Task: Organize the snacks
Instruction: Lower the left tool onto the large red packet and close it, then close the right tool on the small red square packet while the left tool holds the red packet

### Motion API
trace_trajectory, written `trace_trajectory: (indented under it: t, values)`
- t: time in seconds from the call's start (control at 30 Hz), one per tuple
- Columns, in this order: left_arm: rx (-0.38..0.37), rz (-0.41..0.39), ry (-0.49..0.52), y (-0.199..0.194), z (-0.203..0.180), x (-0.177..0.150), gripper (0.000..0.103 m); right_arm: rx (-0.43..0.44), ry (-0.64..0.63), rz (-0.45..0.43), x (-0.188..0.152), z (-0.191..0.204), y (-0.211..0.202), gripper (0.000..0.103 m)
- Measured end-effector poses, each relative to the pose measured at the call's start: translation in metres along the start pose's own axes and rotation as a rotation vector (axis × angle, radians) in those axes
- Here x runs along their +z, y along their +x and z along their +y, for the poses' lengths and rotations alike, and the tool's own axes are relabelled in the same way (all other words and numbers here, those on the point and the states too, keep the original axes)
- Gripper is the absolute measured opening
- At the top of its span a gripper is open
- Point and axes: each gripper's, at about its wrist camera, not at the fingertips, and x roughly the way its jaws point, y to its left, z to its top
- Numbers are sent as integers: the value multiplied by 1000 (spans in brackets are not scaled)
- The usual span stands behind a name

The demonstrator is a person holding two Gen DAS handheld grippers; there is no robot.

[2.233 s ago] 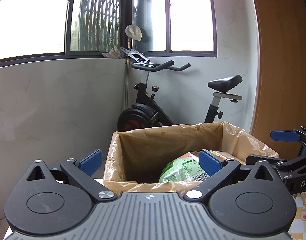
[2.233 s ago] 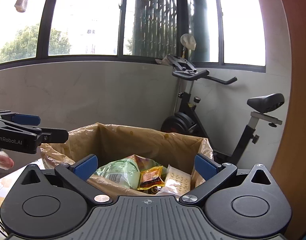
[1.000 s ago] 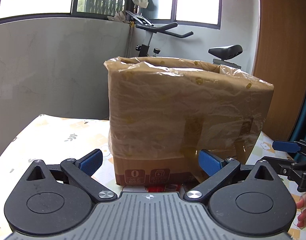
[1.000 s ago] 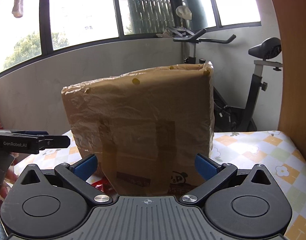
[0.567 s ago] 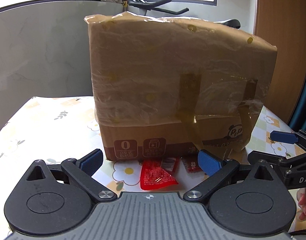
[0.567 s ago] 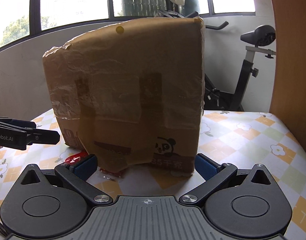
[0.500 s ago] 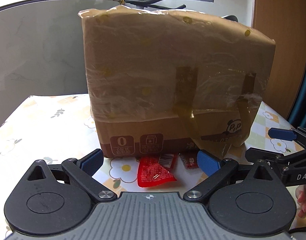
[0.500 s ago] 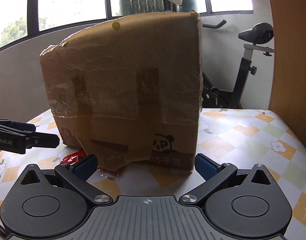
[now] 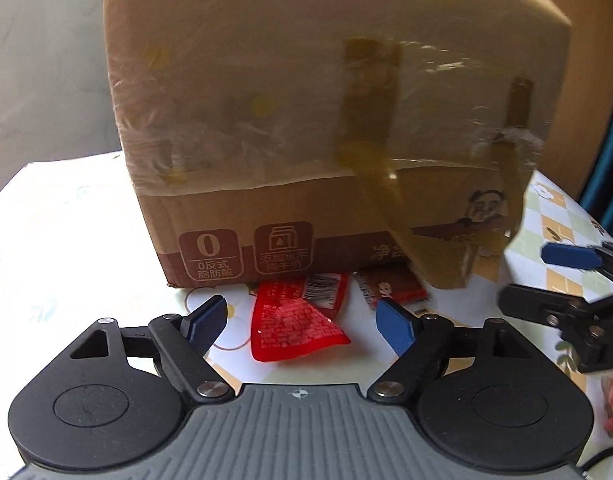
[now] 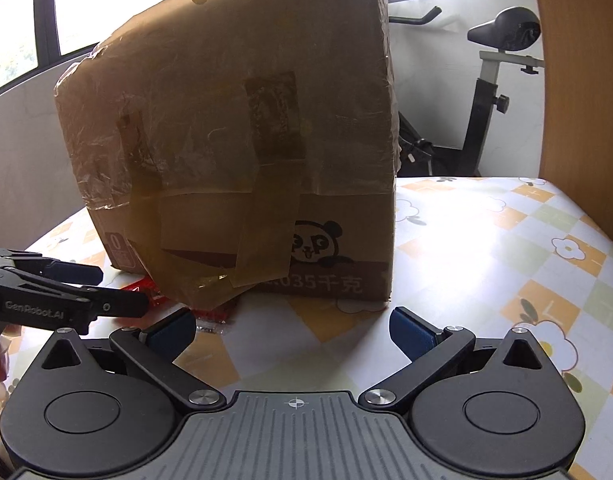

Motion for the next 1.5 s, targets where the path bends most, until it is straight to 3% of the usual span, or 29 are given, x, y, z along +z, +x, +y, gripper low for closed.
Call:
trace_trajectory:
  t: [0.17, 0.3, 0.4, 0.73, 0.83, 1.03, 1.1, 1.27, 1.5]
  values:
    - [5, 29, -12, 17, 7, 5, 81, 17, 44, 12, 0, -7, 1, 102]
    - [27, 34, -5, 23, 9, 3, 75, 35, 93, 18, -1, -15, 2, 102]
    - [23, 15, 20, 18, 7, -2, 54, 42, 115, 21, -2, -19, 1, 101]
    - [14, 5, 2, -14, 10, -31, 51, 46, 101, 62, -1, -16, 7, 99]
    - [22, 3, -12, -22, 12, -42, 52, 7, 99, 93, -1, -13, 12, 98]
    - [29, -7, -50, -25, 23, -45, 51, -25, 36, 145, 3, 4, 18, 86]
    - [30, -16, -38, -23, 23, -47, 51, -26, 32, 157, 6, 12, 19, 77]
    - [13, -27, -70, -31, 36, -51, 51, -24, 71, 145, 20, 31, 28, 75]
    - [13, -59, -124, -37, 47, -58, 51, -47, 11, 169, 30, 66, 62, 70]
